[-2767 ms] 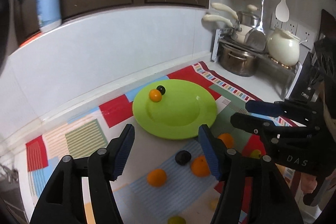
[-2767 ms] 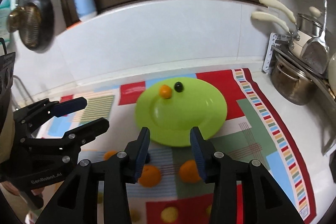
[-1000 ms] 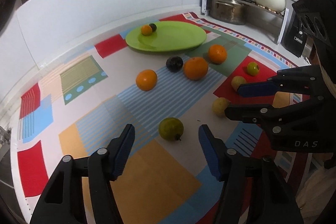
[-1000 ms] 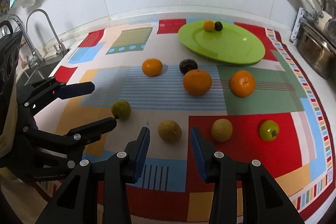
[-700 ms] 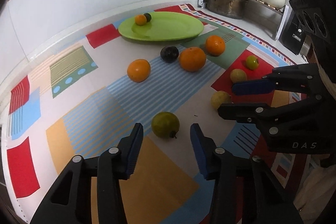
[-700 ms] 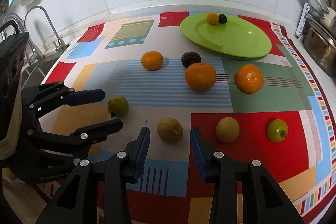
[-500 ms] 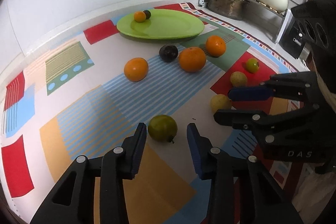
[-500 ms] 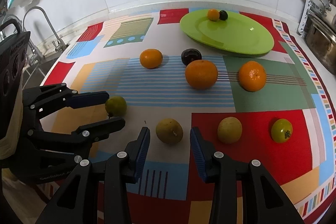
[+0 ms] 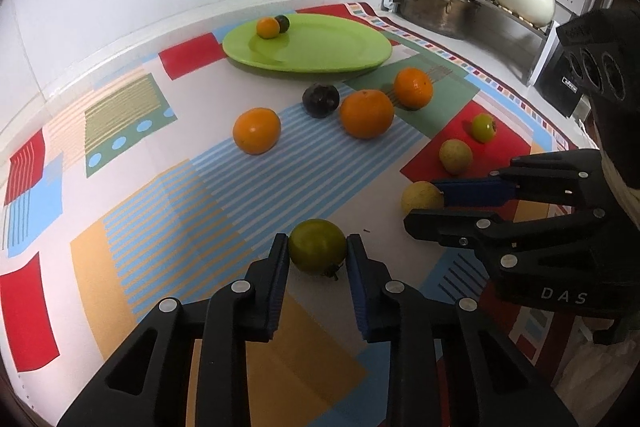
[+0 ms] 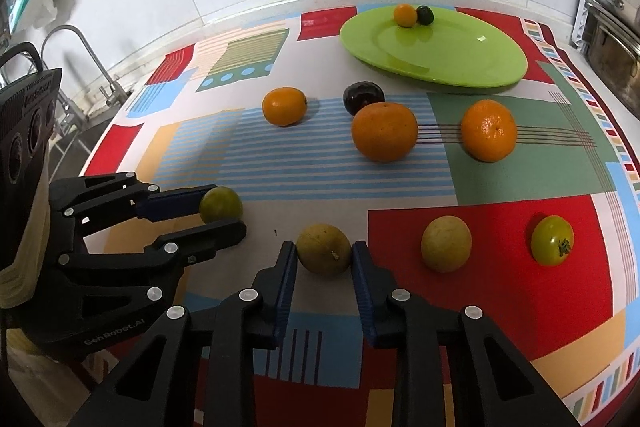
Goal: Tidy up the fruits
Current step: 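Grasp the green lime with the left tool while the right tool grasps the brown fruit, then carry the lime in the left tool while the right tool carries the brown fruit to the plate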
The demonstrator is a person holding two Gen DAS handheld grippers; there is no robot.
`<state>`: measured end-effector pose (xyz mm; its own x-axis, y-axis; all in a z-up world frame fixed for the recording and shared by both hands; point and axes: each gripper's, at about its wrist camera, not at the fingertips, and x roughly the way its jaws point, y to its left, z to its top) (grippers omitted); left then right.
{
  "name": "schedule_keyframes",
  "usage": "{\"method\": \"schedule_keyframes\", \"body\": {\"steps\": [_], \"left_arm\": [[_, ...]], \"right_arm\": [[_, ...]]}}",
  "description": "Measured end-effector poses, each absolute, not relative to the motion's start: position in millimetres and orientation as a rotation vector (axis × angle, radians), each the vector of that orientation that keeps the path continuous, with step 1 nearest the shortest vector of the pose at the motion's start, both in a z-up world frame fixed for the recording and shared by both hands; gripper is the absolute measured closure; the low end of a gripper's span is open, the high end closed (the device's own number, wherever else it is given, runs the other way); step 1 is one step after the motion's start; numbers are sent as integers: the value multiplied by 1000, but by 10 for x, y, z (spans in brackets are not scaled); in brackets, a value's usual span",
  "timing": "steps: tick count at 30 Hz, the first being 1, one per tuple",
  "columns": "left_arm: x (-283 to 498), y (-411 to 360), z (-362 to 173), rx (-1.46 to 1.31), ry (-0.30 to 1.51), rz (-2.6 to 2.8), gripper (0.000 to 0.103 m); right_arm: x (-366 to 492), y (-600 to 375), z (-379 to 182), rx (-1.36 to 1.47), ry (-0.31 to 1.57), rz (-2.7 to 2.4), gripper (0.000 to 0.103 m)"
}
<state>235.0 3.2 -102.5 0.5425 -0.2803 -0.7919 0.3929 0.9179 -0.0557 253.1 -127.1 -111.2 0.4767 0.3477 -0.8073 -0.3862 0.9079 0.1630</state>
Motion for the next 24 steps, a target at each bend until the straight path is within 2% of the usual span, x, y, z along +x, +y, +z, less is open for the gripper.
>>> {"method": "schedule_keyframes", "body": {"steps": [24], "left_arm": [[2240,-71,-346,114,738,-385,74]], "right_arm": [[2344,-1458,-494,5,784,402,74]]}}
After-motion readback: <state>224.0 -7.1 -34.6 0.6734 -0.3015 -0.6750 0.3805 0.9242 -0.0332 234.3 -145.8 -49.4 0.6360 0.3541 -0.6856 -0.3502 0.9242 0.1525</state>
